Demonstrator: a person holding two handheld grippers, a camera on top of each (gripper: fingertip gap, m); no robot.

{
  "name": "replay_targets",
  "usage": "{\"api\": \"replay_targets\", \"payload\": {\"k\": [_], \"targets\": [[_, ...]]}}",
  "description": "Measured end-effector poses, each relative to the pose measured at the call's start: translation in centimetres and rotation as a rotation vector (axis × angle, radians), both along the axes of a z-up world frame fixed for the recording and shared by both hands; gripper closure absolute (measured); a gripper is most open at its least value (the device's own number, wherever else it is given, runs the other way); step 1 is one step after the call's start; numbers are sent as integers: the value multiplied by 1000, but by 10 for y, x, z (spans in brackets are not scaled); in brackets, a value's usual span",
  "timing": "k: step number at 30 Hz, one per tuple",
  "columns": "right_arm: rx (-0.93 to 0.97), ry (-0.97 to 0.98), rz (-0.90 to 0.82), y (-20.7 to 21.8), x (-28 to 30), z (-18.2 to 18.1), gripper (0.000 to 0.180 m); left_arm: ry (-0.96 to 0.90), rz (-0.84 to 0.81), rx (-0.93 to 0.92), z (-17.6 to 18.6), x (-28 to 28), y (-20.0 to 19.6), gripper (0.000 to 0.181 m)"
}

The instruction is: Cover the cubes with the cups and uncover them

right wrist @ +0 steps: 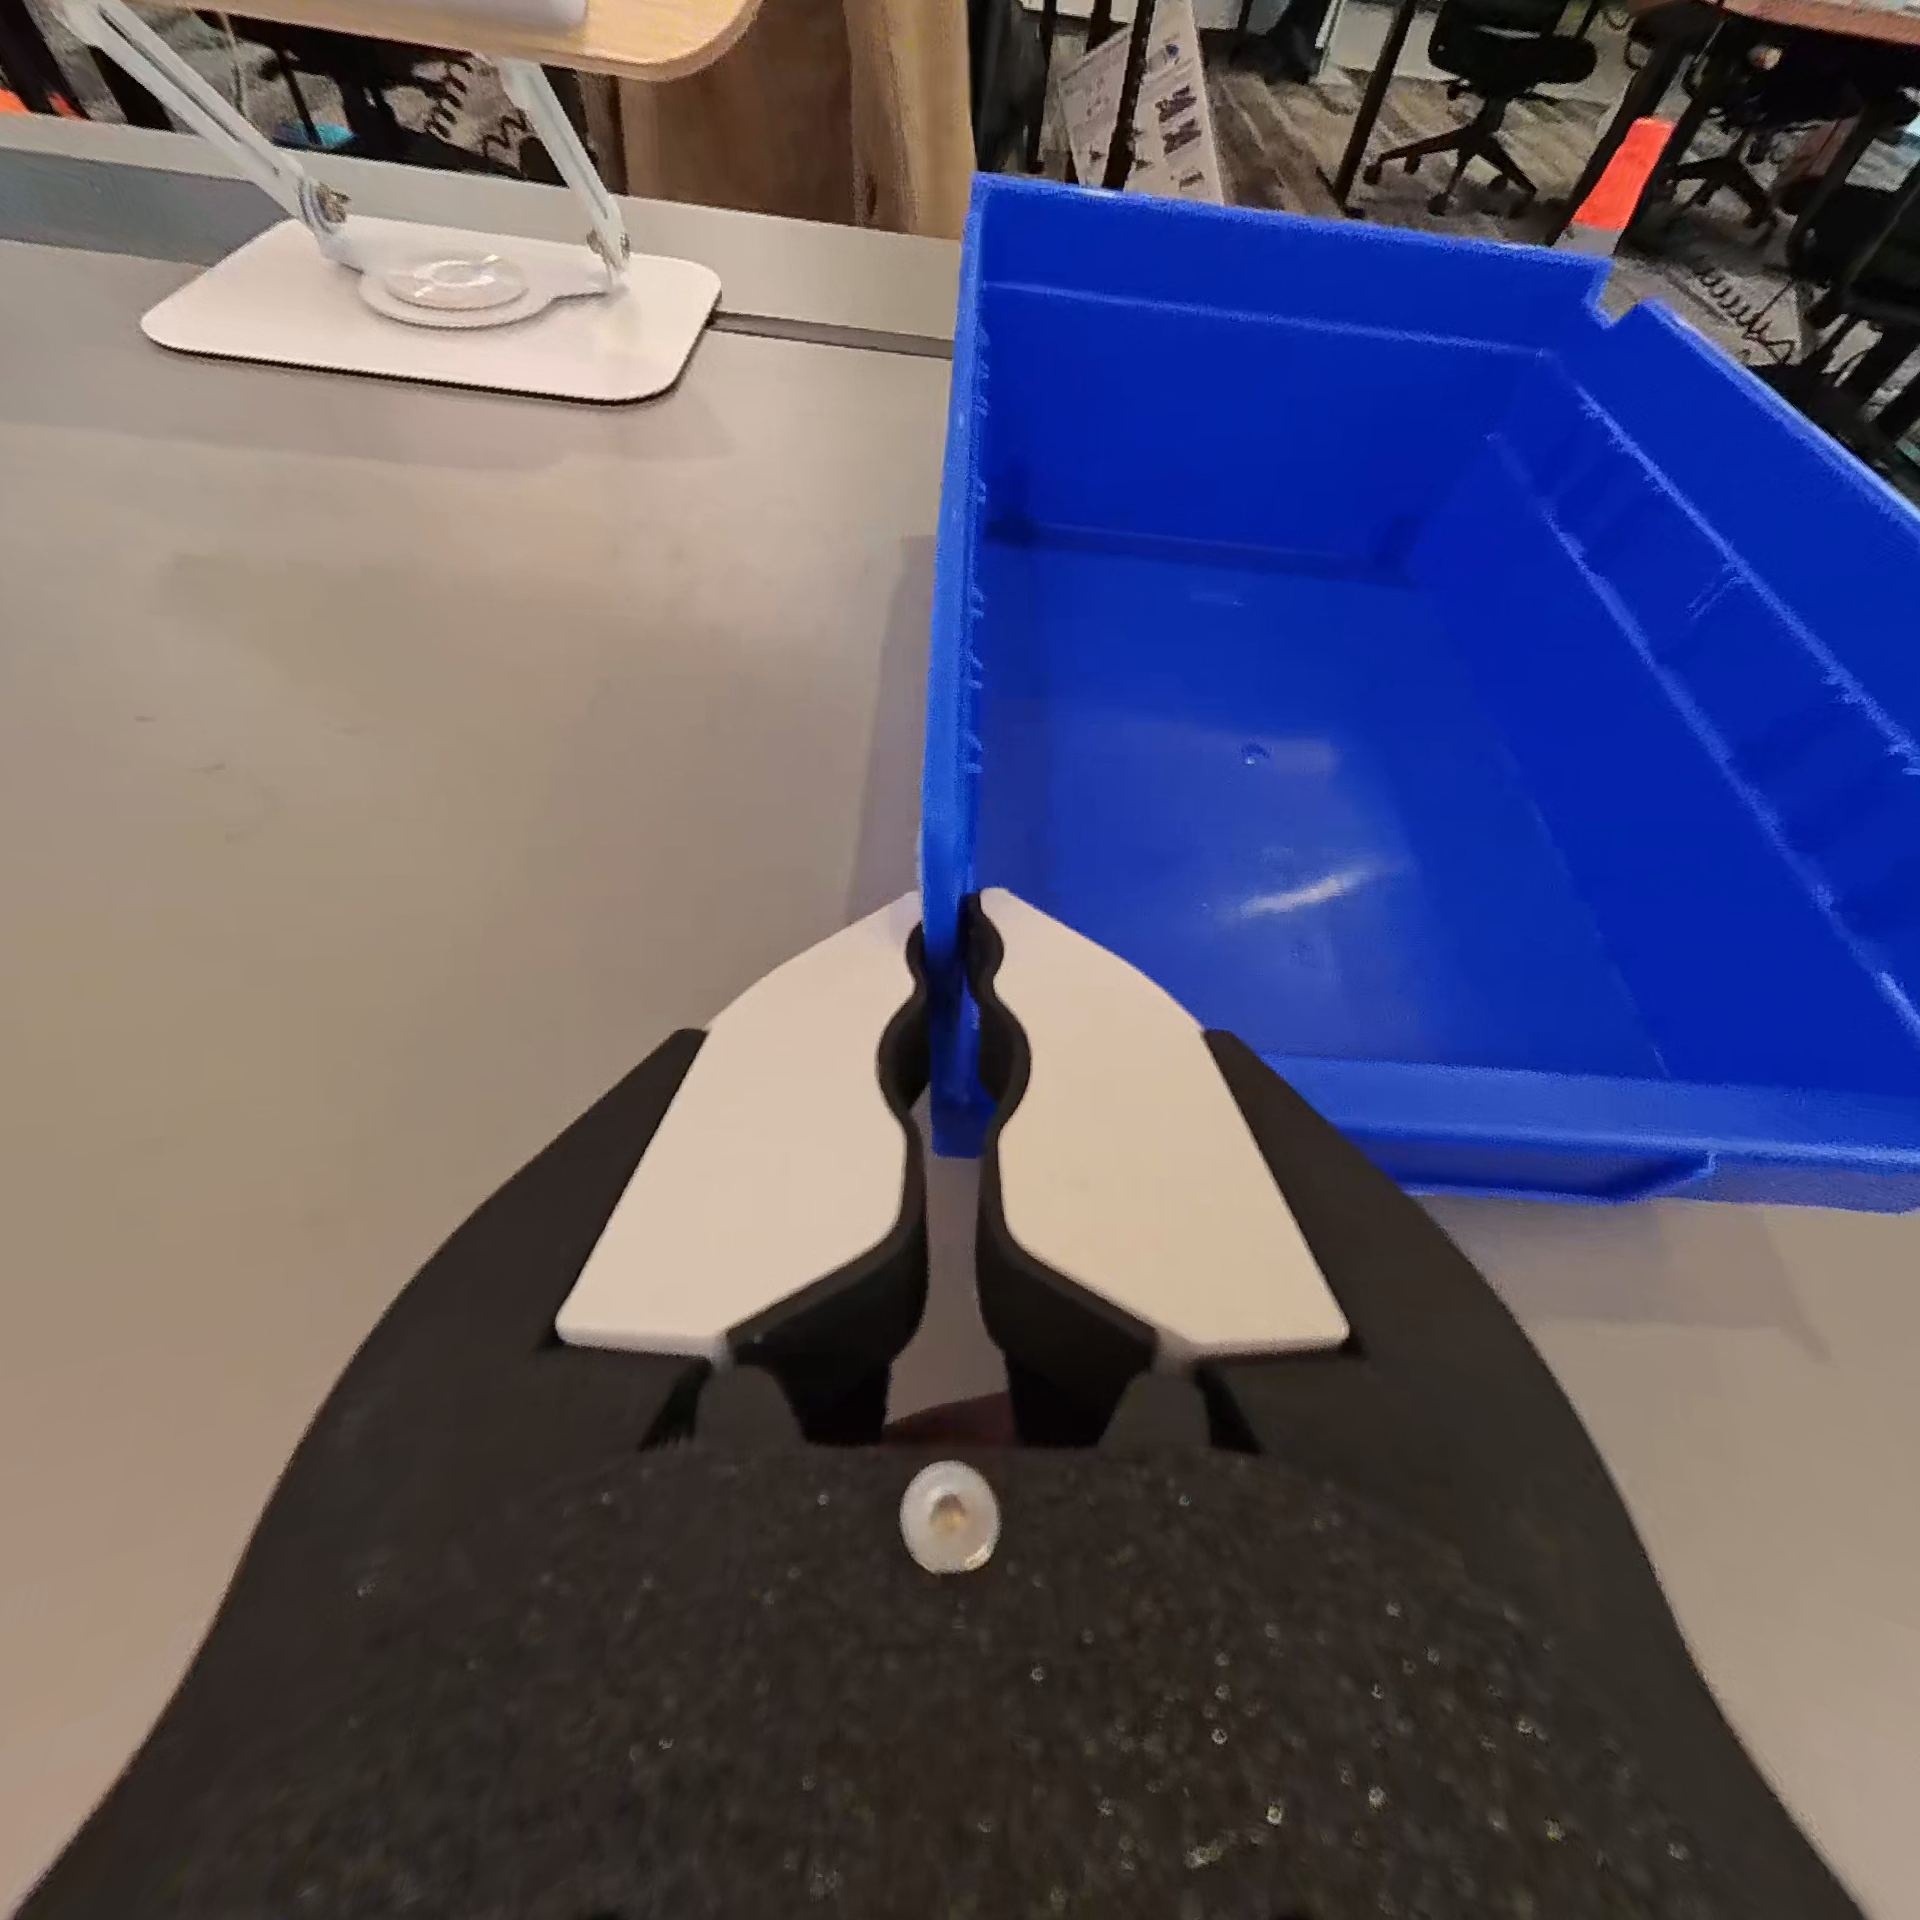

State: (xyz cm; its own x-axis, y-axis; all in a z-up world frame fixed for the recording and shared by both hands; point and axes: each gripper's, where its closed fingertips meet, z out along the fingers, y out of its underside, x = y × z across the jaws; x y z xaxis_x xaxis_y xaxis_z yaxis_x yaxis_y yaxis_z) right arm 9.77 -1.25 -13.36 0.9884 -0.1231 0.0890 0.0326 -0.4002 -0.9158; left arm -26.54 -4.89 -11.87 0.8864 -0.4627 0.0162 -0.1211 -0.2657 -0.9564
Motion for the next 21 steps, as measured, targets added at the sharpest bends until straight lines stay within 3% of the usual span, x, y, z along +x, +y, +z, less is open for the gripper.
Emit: {"api": "replay_targets", "payload": {"k": [3,6,8,14,21], "targets": [[-1,23,11,3,-3,0,173,16,15,8,0,-6,3,151],[24,-10,-12,-3,-4,10,151,32,61,14,-1,-18,7,150],[94,-55,-13,-17,-9,27,147,31,101,11,-1,-28,11,147],[240,56,393,-63,-127,34,141,-67,120,-11,8,-46,10,133],[182,76,413,-66,-144,18,136,-40,132,-51,-4,-53,4,131]]}}
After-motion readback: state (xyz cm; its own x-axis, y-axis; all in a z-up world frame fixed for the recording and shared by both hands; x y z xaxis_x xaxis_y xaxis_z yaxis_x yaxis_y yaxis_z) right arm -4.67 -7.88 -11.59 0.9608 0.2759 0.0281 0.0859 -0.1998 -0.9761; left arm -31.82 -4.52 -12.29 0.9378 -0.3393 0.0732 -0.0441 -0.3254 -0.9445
